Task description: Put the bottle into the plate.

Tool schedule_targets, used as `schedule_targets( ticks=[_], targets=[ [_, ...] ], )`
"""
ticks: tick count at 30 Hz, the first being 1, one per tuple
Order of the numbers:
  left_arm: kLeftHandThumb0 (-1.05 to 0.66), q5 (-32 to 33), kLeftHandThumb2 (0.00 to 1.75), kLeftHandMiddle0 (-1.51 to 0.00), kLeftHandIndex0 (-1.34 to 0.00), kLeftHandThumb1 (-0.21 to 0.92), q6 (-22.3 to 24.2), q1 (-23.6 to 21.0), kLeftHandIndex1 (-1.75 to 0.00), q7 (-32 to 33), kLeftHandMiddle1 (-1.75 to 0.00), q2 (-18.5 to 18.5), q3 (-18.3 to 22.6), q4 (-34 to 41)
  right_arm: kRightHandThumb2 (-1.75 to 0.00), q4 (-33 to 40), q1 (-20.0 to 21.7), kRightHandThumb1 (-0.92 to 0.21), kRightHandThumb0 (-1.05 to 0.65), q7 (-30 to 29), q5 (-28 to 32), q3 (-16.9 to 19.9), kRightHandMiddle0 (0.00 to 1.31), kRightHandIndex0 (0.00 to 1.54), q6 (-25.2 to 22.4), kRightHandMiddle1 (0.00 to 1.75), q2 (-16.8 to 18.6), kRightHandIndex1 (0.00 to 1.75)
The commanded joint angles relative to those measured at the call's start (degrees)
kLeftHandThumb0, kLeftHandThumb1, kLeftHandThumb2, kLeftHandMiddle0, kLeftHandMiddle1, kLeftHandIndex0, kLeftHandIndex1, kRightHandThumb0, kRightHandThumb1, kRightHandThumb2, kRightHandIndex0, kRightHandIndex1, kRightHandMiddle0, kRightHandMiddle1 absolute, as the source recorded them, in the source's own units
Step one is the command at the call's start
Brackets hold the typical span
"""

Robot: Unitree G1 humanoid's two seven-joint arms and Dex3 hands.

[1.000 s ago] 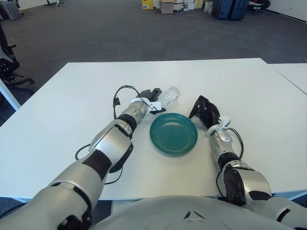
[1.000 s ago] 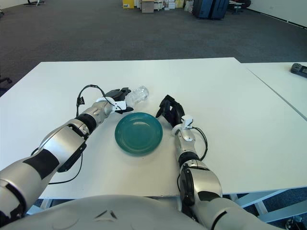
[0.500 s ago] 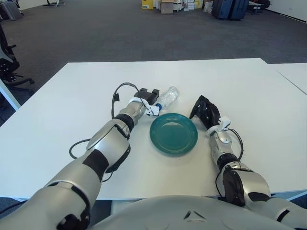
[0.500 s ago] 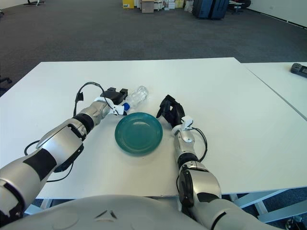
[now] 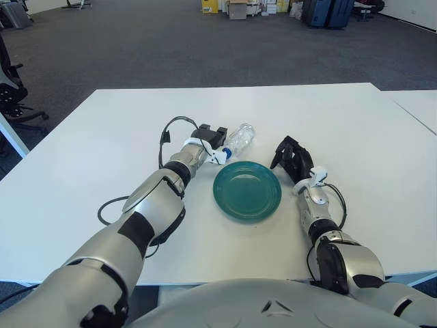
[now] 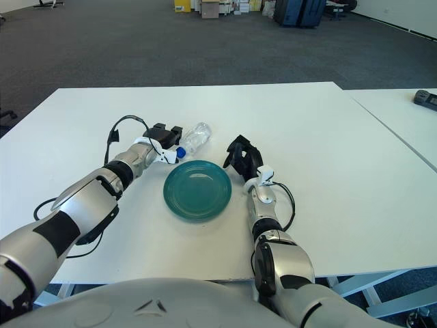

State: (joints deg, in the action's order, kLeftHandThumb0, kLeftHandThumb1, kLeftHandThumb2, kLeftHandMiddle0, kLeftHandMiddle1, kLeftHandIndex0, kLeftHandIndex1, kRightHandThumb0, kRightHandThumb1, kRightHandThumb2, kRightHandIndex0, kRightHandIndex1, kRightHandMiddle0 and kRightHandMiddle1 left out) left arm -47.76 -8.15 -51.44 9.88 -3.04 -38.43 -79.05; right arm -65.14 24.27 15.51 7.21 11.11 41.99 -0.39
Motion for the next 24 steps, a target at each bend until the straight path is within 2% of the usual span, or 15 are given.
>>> schedule_targets(
  ticks=[1,2,3,4,5,8,13,20,24],
  targets=[
    [-0.63,-0.2,0.1,-0.87,-0.25,0.89,0.88,-1.93,-1.75,0.78,-1.75,-0.78,-0.03,-0.32,-0.87,0.11,-0.7,-0.92,-0.81,-0.43,-0.55,-0.38,0.64,0.91,-0.07,1.53,0.18,1.55],
    [-0.58,-0.11,0.24,-0.88,-0.3,0.83,1.01,-1.94,-1.72,0.91,-1.75,-0.77,0.07,-0.32,-0.87,0.14,-0.69,-0.92,-0.82,-0.52,-0.65,-0.49,0.64,0.91,-0.31,1.52,0.09,1.55],
    [-0.53,-0.05,0.52,-0.9,-0.37,0.72,1.09,-1.95,-1.71,1.0,-1.75,-0.76,0.13,-0.32,-0.88,0.16,-0.68,-0.92,-0.83,-0.58,-0.71,-0.56,0.63,0.91,-0.46,1.52,0.04,1.55],
    [-0.49,0.11,0.7,-0.91,-0.42,0.64,1.19,-1.94,-1.7,1.3,-1.75,-0.76,0.31,-0.3,-0.88,0.21,-0.68,-0.92,-0.83,-0.63,-0.76,-0.63,0.63,0.92,-0.64,1.52,0.0,1.55],
    [-0.47,0.33,0.84,-0.93,-0.46,0.58,1.29,-1.89,-1.7,1.83,-1.75,-0.73,0.57,-0.27,-0.87,0.23,-0.68,-0.92,-0.84,-0.67,-0.78,-0.65,0.63,0.92,-0.7,1.51,-0.05,1.55],
    [-0.46,0.73,1.07,-0.99,-0.51,0.47,1.42,-1.8,-1.73,3.06,-1.75,-0.69,1.1,-0.23,-0.87,0.23,-0.69,-0.92,-0.84,-1.09,-1.04,-0.73,0.64,0.93,-0.58,1.52,-0.23,1.56],
    [-0.46,1.24,1.18,-1.07,-0.54,0.41,1.28,-1.53,-1.74,4.99,-1.75,-0.87,1.94,-0.22,-0.87,0.08,-0.69,-0.92,-0.84,-1.97,-1.72,-0.81,0.63,0.92,-0.39,1.52,-0.64,1.57],
    [-0.45,1.99,1.17,-1.13,-0.53,0.43,1.12,-0.66,-1.75,7.77,-1.75,-1.24,3.13,-0.26,-0.88,0.19,-0.24,-0.92,-0.83,-2.0,-0.87,-0.1,0.6,0.92,-1.25,1.51,-1.72,1.54],
    [-0.44,3.44,1.17,-1.13,-0.53,0.43,-0.45,0.65,-1.75,9.93,-1.75,-2.53,4.63,0.01,-0.88,0.26,0.26,-0.92,-0.82,-2.64,-0.43,0.55,0.59,0.92,-1.47,1.5,-2.3,1.53]
  ],
)
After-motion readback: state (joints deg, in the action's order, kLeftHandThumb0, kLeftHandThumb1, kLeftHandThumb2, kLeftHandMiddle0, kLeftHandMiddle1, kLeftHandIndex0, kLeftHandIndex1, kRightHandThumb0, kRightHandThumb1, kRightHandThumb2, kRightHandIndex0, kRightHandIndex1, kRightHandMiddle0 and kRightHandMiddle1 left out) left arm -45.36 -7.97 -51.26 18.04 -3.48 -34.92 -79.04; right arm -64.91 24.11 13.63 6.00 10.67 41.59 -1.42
